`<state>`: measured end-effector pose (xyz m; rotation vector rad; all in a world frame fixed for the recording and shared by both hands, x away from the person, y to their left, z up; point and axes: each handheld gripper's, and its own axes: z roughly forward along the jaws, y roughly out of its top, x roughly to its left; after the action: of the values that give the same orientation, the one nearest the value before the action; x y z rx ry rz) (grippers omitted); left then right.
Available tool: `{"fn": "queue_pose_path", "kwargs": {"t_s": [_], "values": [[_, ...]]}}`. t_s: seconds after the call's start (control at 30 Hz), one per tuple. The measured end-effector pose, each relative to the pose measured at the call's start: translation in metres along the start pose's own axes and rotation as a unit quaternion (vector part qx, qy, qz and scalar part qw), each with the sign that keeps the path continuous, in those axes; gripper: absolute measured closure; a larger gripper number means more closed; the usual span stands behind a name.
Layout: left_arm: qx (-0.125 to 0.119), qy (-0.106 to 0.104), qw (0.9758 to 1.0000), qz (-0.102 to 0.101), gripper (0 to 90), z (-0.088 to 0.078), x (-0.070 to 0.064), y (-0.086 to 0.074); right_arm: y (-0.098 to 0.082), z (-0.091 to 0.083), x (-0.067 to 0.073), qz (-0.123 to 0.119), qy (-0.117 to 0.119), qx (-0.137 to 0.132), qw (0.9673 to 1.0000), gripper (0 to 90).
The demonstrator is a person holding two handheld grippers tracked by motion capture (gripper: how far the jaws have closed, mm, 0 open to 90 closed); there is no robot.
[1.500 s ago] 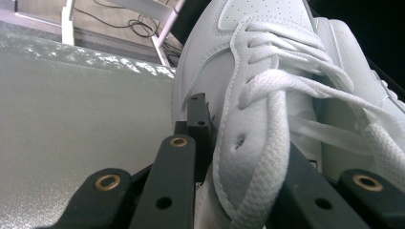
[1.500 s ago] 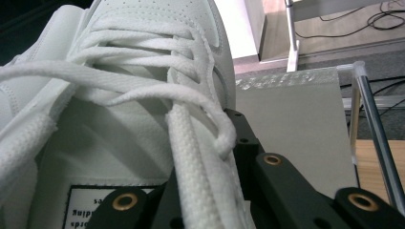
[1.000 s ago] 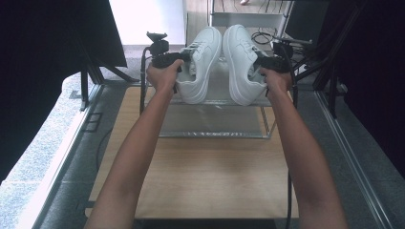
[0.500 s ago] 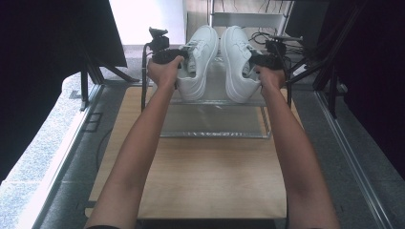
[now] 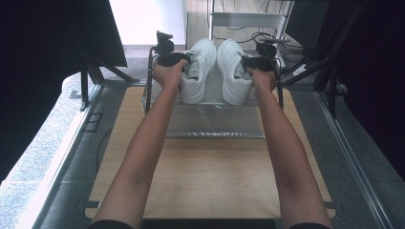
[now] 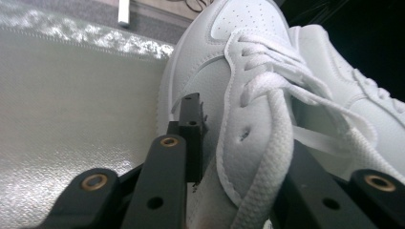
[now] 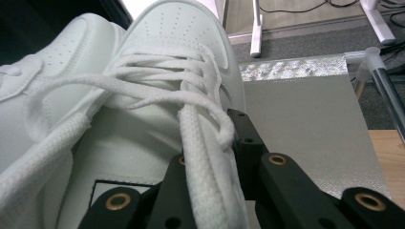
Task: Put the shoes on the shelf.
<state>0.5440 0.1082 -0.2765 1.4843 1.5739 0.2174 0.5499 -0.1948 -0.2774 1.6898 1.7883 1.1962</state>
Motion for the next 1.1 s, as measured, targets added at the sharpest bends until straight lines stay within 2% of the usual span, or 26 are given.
{"fn": "queue_pose_path", "kwargs": {"t_s": [0.03,0.17,0.27,0.37,0.4,0.47,0.53,0.6,0.63,0.67,0.73,0.83,0.87,0.9,0.93,0.97,1.1], "values": [[0.006,-0.005,0.9999,-0.01,72.7,0.003,0.0,0.001,0.0,0.001,0.001,-0.001,0.0,0.001,1.0,81.8],[0.011,-0.013,0.9996,-0.02,63.8,0.007,-0.003,0.001,0.0,0.006,0.006,-0.009,-0.011,0.008,0.9999,79.4],[0.016,-0.018,0.9996,-0.013,58.7,0.008,-0.005,0.001,-0.001,0.009,0.013,-0.02,-0.017,0.01,0.9996,73.3],[0.009,-0.034,0.9991,-0.025,54.6,0.012,-0.006,-0.002,-0.004,0.015,0.02,-0.037,-0.026,0.019,0.9988,67.5],[0.006,-0.044,0.9986,-0.029,53.1,0.012,-0.005,-0.001,-0.004,0.014,0.02,-0.039,-0.019,0.013,0.999,64.8],[0.005,-0.051,0.9982,-0.031,51.9,0.01,-0.004,-0.001,-0.004,0.011,0.019,-0.029,-0.005,0.002,0.9996,57.8],[-0.026,-0.072,0.9967,-0.025,53.6,-0.004,-0.006,0.002,-0.004,0.006,0.017,-0.021,0.018,-0.007,0.9996,51.3],[-0.042,-0.085,0.9954,-0.016,55.4,-0.015,-0.006,0.004,-0.003,-0.002,0.017,-0.02,0.029,-0.021,0.9992,47.8],[-0.042,-0.085,0.9954,-0.016,55.4,-0.015,-0.006,0.004,-0.002,-0.008,0.017,-0.025,0.033,-0.026,0.9988,47.3],[-0.046,-0.088,0.995,-0.01,55.8,-0.021,-0.006,0.005,0.0,-0.013,0.017,-0.028,0.036,-0.033,0.9984,47.7],[-0.047,-0.093,0.9945,0.015,56.9,-0.034,-0.003,0.004,0.002,-0.026,0.016,-0.035,0.045,-0.045,0.9974,48.5],[-0.051,-0.123,0.9902,0.04,57.6,-0.052,-0.001,-0.002,0.002,-0.046,0.012,-0.054,0.047,-0.066,0.9952,53.9],[-0.051,-0.123,0.9902,0.04,58.1,-0.052,-0.001,-0.002,0.001,-0.052,0.01,-0.06,0.05,-0.071,0.9944,55.6],[-0.057,-0.118,0.9892,0.065,59.6,-0.067,0.002,-0.006,-0.002,-0.058,0.008,-0.067,0.052,-0.071,0.9939,57.4],[-0.057,-0.118,0.9892,0.065,62.3,-0.067,0.002,-0.006,-0.005,-0.061,0.005,-0.074,0.052,-0.067,0.9936,59.9],[-0.059,-0.098,0.9889,0.094,65.0,-0.078,0.005,-0.01,-0.008,-0.065,0.001,-0.082,0.052,-0.06,0.9935,62.4],[-0.043,-0.086,0.9871,0.128,80.9,-0.091,0.014,-0.021,-0.024,-0.074,-0.011,-0.105,0.047,-0.048,0.9922,76.3]]}}
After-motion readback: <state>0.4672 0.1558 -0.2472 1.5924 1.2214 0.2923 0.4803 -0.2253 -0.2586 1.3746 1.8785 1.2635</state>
